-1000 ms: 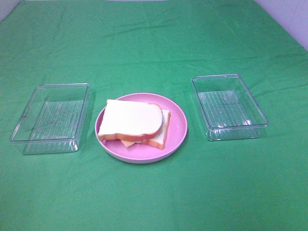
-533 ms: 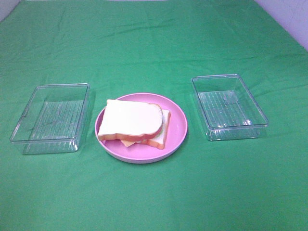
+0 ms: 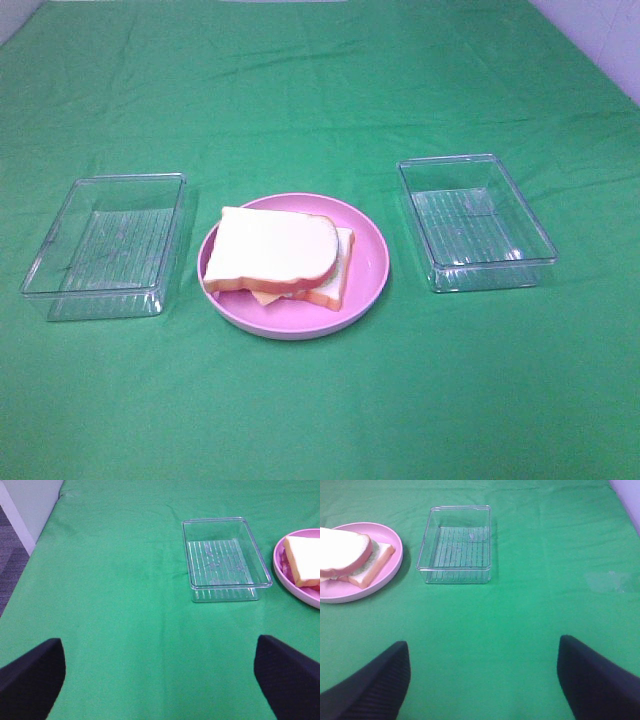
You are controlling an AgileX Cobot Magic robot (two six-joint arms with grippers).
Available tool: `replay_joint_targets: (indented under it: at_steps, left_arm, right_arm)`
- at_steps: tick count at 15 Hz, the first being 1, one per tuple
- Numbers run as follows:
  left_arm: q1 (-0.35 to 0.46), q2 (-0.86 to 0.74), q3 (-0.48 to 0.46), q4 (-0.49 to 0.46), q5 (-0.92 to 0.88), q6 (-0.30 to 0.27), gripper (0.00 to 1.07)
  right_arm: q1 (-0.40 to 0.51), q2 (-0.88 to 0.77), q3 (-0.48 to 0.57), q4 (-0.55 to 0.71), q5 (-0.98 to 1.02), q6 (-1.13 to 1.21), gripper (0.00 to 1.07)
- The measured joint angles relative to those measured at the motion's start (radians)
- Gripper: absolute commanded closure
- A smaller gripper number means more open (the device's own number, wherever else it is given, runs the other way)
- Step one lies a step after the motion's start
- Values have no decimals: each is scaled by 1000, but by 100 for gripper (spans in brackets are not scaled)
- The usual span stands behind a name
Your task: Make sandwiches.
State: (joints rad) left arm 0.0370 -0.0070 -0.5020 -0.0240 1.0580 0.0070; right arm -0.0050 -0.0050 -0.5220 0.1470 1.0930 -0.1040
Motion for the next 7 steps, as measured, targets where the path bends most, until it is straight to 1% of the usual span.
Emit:
replay_joint_targets:
  at_steps: [7]
  left_arm:
    - [0, 0, 0, 0, -1, 1, 10]
  right_arm:
    - [0, 0, 0, 0, 0, 0, 31]
